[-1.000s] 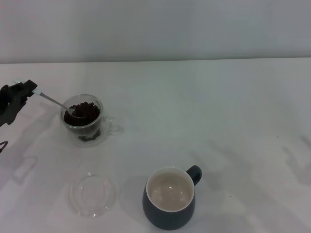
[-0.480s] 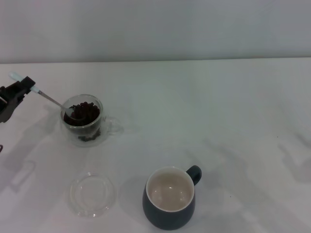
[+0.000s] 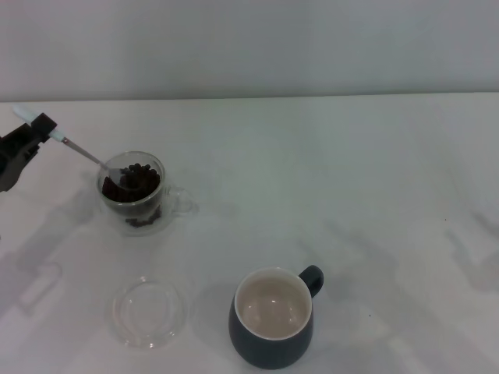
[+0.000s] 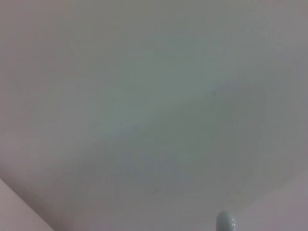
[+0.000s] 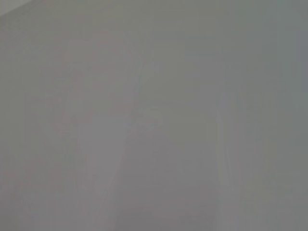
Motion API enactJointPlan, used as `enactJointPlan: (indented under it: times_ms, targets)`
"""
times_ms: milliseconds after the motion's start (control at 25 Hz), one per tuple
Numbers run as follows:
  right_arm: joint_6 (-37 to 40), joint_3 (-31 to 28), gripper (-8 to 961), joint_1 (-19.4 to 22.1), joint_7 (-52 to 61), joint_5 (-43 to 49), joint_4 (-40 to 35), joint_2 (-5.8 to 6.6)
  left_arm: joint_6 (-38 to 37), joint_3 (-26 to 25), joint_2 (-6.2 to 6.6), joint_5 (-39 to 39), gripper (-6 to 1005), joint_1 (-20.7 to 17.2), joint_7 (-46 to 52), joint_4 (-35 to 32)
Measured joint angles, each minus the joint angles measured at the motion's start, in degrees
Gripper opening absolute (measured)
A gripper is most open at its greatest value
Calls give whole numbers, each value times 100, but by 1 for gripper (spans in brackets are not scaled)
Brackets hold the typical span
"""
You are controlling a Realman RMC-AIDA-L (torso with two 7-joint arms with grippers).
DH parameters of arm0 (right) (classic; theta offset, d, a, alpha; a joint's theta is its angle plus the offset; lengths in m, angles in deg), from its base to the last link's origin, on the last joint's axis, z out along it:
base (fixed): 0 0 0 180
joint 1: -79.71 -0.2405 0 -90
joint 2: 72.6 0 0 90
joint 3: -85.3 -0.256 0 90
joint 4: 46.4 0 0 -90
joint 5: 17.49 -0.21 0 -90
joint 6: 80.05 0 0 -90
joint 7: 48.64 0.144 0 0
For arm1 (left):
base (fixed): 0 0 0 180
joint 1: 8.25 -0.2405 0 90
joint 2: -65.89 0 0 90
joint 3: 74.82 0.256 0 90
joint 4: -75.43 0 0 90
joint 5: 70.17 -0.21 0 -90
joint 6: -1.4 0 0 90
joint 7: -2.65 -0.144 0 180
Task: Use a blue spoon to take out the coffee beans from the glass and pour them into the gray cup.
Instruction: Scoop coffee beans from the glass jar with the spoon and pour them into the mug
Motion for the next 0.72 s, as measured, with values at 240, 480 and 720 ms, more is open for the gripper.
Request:
enactJointPlan:
  times_ms: [240, 480, 720]
  targets:
    - [-16, -15, 590, -10, -16, -1, 0, 0, -253, 44, 15, -35, 151, 75, 158, 140]
    - [-43, -27, 590, -10, -30, -11, 5, 0, -590, 53, 19, -41, 153, 106, 595, 208]
    - [-60, -43, 590, -28, -86, -39, -6, -5, -833, 185, 29, -237, 155, 221, 1000, 211]
